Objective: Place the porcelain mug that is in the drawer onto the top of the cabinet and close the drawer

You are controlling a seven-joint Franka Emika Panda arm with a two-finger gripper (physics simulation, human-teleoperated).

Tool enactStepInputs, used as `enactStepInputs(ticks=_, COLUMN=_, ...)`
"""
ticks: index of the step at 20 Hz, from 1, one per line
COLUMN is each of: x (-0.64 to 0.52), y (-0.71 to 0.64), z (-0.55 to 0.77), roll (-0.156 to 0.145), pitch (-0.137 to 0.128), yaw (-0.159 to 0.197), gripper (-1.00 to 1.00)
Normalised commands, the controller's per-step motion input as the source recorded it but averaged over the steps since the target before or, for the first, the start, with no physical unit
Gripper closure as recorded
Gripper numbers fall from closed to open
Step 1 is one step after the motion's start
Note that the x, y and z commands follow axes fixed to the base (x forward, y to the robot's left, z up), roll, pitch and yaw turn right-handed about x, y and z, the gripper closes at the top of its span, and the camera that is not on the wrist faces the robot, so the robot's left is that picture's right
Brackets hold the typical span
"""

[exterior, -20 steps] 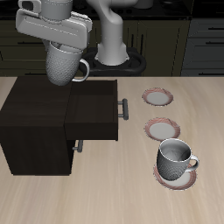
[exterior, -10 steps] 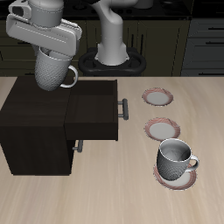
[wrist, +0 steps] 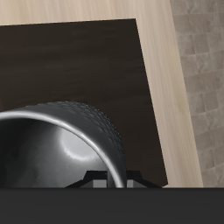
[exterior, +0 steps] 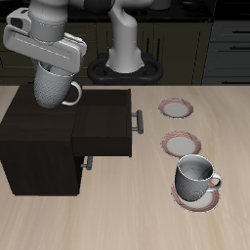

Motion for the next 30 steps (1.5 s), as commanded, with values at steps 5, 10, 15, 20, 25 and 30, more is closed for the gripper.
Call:
enactStepInputs(ticks=5, x=0.09, y=-0.09, z=-0.28, roll=-0.045, pitch=0.042, yaw=-0.015, gripper=-1.0)
enactStepInputs(ticks=10, x=0.01, y=-0.06, z=-0.07, roll=-0.016, pitch=0.01, yaw=-0.001, gripper=-1.0)
enactStepInputs(ticks=15, x=-0.05, y=-0.07, z=0.14, roll=-0.023, pitch=-0.021, yaw=0.007, gripper=-1.0)
enactStepInputs(ticks=20, x=-0.16, y=0.1, z=0.26, roll=-0.006, pitch=-0.04, yaw=0.011, gripper=-1.0)
enactStepInputs(ticks=25, x=-0.19, y=0.19, z=0.26, roll=0.011, pitch=-0.042, yaw=0.015, gripper=-1.0)
enactStepInputs(ticks=30, x=-0.06, y=0.12, z=0.2, roll=-0.06, pitch=-0.013, yaw=-0.01, gripper=-1.0)
